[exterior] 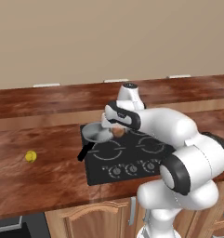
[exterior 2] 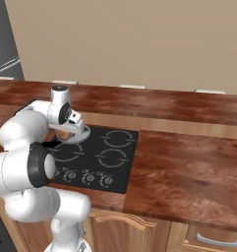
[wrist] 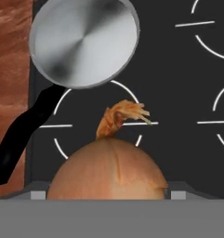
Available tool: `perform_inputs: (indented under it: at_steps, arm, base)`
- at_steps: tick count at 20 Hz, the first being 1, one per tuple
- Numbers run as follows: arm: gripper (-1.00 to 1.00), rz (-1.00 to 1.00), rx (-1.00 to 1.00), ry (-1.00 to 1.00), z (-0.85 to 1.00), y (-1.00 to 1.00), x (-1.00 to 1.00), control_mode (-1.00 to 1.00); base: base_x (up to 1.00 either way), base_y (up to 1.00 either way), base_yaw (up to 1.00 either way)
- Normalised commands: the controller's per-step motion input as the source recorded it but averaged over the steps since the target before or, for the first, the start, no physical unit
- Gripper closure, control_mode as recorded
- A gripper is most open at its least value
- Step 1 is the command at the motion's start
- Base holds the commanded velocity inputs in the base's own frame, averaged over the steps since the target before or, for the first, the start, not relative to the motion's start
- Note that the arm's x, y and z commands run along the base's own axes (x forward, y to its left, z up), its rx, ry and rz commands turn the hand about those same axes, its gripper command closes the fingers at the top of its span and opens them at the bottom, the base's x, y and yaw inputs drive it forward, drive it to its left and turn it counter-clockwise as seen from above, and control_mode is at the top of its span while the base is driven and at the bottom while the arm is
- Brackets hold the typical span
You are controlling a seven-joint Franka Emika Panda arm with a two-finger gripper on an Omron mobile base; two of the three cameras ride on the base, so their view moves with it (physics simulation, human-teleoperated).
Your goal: Put the lemon and onion in the pan. Then turn on the rear left burner and set the heat to medium.
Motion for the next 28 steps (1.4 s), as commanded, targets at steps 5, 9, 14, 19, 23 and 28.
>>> perform_inputs:
  at_steps: [5,9,14,19,23,28]
  arm:
    - [1.0,0.0,0.0,0.07,-0.24,0.15,0.2,-1.0]
    - [1.0,0.0,0.0,0.01,-0.03,0.12,0.24,-1.0]
    - [1.0,0.0,0.0,0.0,-0.01,0.08,0.33,-1.0]
    - [1.0,0.0,0.0,0.0,0.0,0.06,0.25,-1.0]
    - [1.0,0.0,0.0,-0.07,-0.07,0.04,0.18,-1.0]
    - [1.0,0.0,0.0,-0.06,-0.04,0.02,0.22,-1.0]
  base:
    - [0.0,0.0,0.0]
    - [0.0,0.0,0.0]
    - [0.0,0.0,0.0]
    - [0.0,0.0,0.0]
    - [0.0,0.0,0.0]
    - [0.0,0.0,0.0]
